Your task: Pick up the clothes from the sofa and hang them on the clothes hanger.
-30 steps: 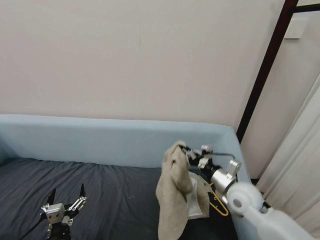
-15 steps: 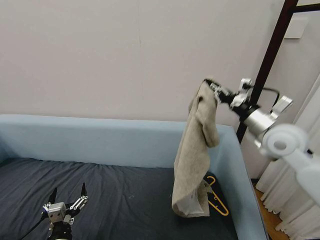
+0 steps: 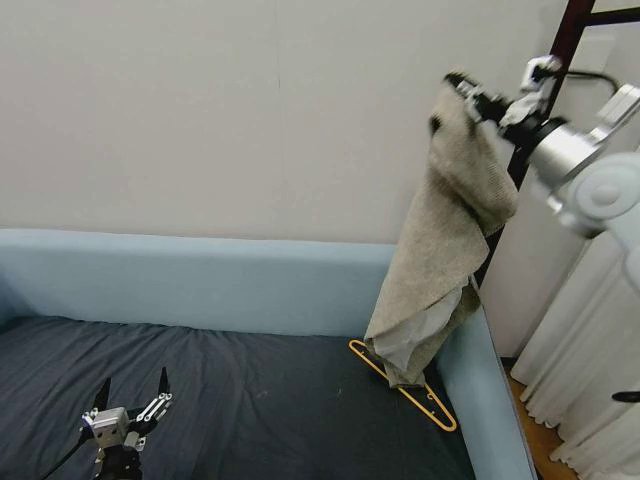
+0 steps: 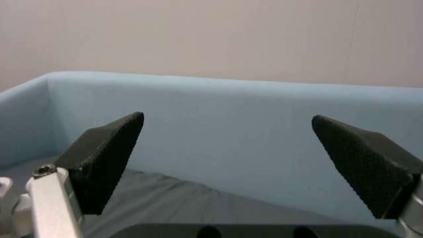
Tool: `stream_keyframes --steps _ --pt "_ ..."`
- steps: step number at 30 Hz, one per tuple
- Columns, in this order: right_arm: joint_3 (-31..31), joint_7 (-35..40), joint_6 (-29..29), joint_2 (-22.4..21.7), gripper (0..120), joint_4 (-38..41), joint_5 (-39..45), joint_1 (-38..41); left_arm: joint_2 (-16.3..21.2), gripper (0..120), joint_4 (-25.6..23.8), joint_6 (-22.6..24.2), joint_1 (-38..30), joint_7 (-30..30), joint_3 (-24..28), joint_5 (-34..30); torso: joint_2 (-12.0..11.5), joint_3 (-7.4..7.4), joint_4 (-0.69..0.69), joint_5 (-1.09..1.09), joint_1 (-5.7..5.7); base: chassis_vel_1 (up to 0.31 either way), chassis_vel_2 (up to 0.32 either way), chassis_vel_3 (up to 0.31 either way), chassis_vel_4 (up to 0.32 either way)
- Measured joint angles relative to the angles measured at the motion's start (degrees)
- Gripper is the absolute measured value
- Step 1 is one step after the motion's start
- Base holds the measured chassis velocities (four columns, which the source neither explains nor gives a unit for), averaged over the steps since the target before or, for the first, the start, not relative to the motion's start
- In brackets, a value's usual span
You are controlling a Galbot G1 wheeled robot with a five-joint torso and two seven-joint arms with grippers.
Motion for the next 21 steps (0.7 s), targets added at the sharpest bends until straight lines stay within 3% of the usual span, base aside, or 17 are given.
stream_keyframes --steps 6,9,10,15,21 --pt "-7.64 -3.99 2.52 4.26 0 2.19 -8.97 -11.88 0.94 100 0.79 -0.86 0.32 -0.17 -1.99 -0.5 0.0 0.0 -0.01 0.0 -0.01 0.0 0.0 0.0 0.0" --pt "-12.59 -6.53 4.52 8.97 0 -0.36 -16.66 -20.59 1.51 100 1.29 -1.02 0.46 -0.19 -3.16 -0.95 0.0 0.0 -0.03 0.01 0.0 0.0 0.0 0.0 0.0" --pt "-12.59 -6.53 4.52 8.97 0 -0.36 -16.66 -20.59 1.51 100 1.29 -1.02 0.46 -0.19 -3.16 -0.95 0.0 0.0 -0.03 0.01 0.0 0.0 0.0 0.0 0.0" --pt "-15.76 -5.99 7.31 17.99 0 -8.24 -28.64 -30.2 1.56 100 1.64 -1.47 0.81 -0.3 -3.78 -0.99 0.0 0.0 0.0 0.01 -0.01 0.0 0.0 0.0 0.0" --pt "-17.01 -2.66 7.31 20.96 6 -10.48 -31.96 -34.38 1.36 100 2.07 -1.64 0.68 -0.34 -3.99 -0.91 0.0 0.0 -0.02 0.0 0.0 0.0 0.0 0.0 0.0"
